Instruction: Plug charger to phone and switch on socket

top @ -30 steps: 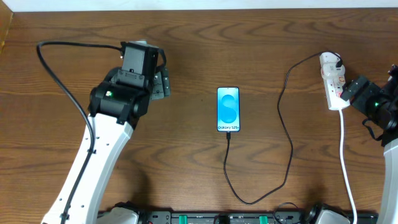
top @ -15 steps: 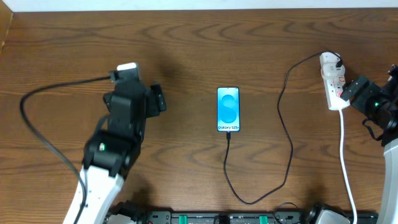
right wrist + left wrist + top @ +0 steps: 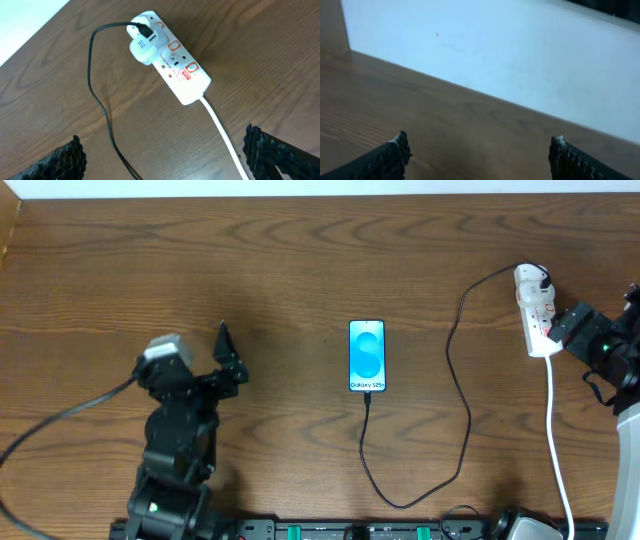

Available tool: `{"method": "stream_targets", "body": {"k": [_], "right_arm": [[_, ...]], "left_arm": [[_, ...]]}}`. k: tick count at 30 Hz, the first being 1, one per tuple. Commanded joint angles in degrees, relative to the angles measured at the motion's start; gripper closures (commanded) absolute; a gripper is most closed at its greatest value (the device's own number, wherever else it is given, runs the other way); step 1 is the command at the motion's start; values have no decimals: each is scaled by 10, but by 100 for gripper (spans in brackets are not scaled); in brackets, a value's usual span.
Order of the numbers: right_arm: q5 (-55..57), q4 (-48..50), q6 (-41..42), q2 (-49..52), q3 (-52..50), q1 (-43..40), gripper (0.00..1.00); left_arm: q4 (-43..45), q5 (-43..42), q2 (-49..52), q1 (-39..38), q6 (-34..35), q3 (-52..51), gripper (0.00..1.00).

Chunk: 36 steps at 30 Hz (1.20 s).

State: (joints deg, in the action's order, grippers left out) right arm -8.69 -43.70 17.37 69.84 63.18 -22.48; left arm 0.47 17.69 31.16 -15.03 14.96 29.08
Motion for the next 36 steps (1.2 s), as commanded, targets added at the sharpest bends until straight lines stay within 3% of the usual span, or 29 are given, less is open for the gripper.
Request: {"method": "stream_targets", "body": {"k": [1, 17, 24, 30, 36], "right_arm": [[4, -1, -3, -1, 1, 1, 1], [4, 0, -3, -1, 1, 1, 1], [4, -1, -3, -1, 1, 1, 1], [4, -1, -3, -1, 1, 1, 1], [4, 0, -3, -1, 1, 1, 1]], "left_arm": [[25, 15, -48, 21, -3, -38, 10], [66, 47, -308, 63, -3, -224, 10], [87, 53, -311, 66, -1, -289, 10], [-32, 49, -311, 66, 2, -289, 10], [-30, 49, -309, 66, -1, -289, 10]]}}
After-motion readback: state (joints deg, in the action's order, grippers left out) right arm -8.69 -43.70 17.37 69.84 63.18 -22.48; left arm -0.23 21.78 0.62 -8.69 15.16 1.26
